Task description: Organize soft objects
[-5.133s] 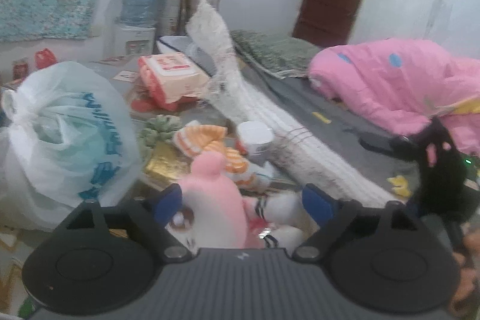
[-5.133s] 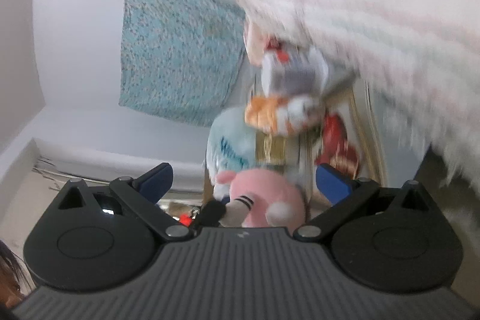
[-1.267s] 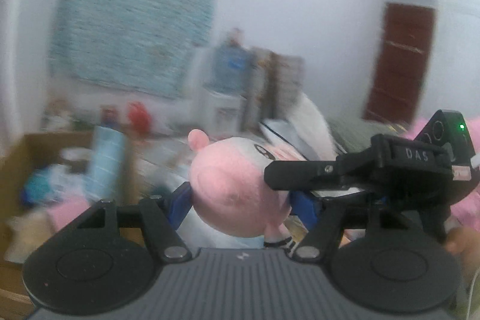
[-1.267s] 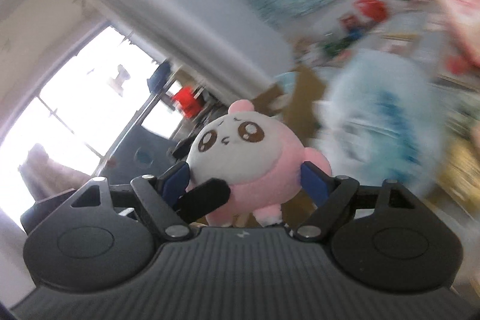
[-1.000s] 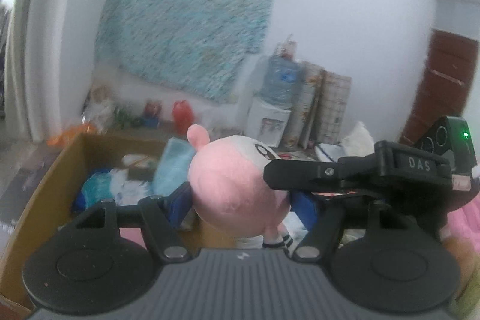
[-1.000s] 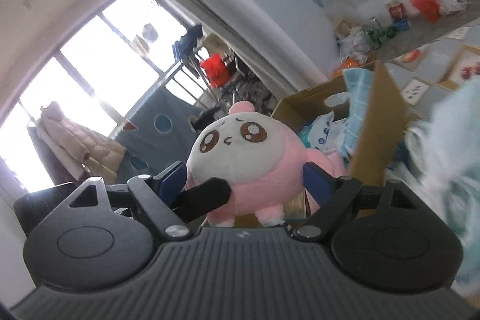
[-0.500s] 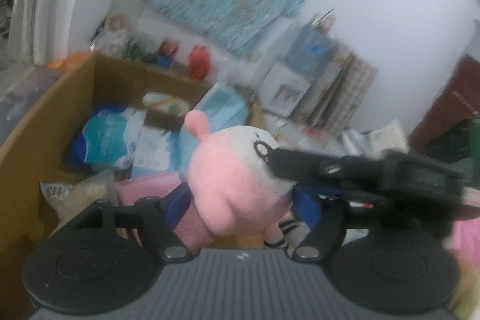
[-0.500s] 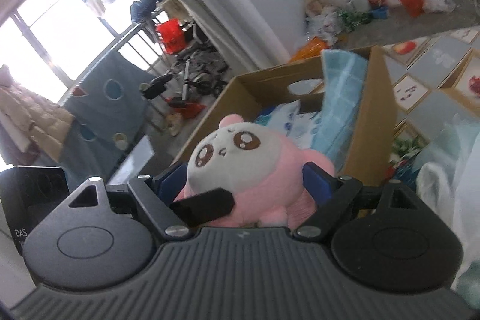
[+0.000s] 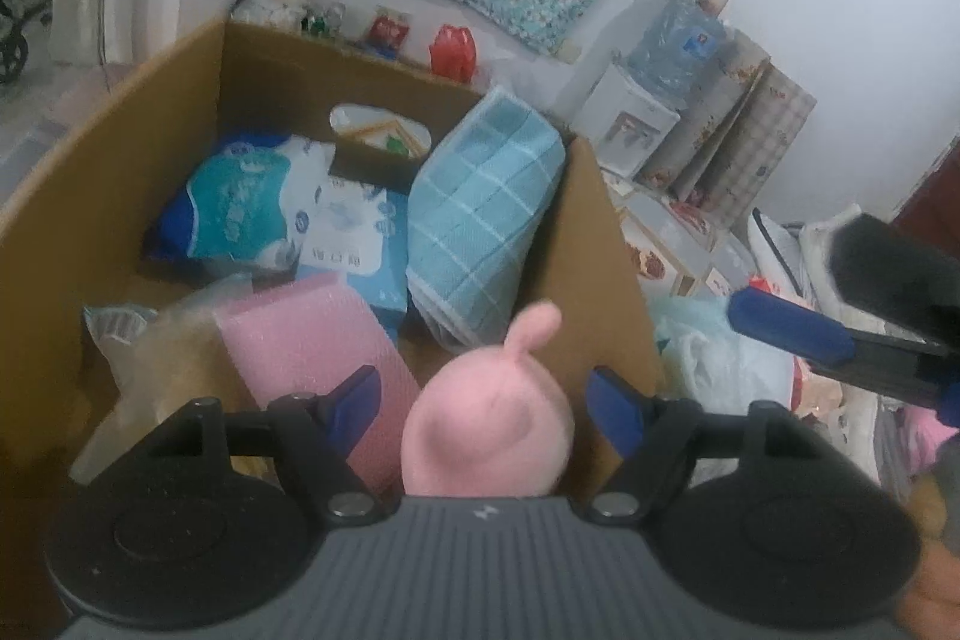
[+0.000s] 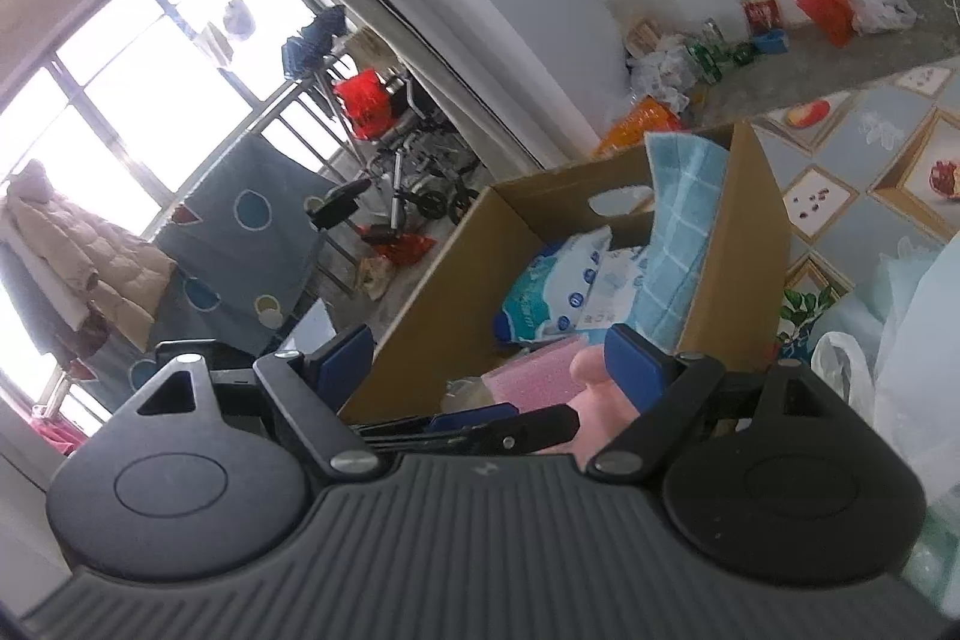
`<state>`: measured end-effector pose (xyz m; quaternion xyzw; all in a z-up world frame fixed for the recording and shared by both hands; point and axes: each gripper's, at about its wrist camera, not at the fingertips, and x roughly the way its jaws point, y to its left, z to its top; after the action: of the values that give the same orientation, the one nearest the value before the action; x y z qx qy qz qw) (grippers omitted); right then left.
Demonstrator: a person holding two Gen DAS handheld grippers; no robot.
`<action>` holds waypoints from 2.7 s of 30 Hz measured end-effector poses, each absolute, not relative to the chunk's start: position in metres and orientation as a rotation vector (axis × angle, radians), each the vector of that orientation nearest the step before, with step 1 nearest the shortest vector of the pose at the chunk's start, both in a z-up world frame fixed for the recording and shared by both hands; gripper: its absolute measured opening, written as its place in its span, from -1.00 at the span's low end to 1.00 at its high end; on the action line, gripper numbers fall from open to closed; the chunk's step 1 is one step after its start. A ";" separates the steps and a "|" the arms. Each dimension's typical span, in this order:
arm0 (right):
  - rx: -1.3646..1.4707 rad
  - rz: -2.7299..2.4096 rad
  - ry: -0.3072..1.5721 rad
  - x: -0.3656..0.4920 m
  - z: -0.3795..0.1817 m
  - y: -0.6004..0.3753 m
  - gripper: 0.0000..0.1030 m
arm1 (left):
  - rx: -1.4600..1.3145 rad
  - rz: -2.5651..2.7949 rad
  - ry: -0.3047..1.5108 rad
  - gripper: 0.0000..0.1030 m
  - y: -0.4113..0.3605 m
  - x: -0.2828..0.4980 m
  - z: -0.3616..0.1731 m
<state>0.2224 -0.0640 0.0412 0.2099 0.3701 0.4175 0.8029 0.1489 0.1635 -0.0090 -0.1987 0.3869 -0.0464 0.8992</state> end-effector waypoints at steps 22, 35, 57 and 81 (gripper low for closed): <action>0.685 0.539 0.490 0.036 0.056 -0.355 0.98 | -0.031 -0.520 0.460 0.98 -0.016 -0.018 0.056; 0.865 0.312 0.533 -0.022 -0.049 -0.411 0.98 | 0.092 -0.720 0.630 0.89 -0.143 0.006 -0.031; 1.003 0.394 0.713 0.043 -0.107 -0.409 0.62 | -0.037 -0.792 0.799 0.34 -0.166 0.076 -0.084; 1.032 0.352 0.801 0.023 -0.134 -0.389 -0.15 | 0.054 -0.880 0.983 0.05 -0.168 0.045 -0.091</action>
<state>0.0228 -0.3894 -0.1339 0.4776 0.3705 0.1627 0.7798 0.0449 -0.1680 -0.0914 0.0252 0.4565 -0.4086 0.7900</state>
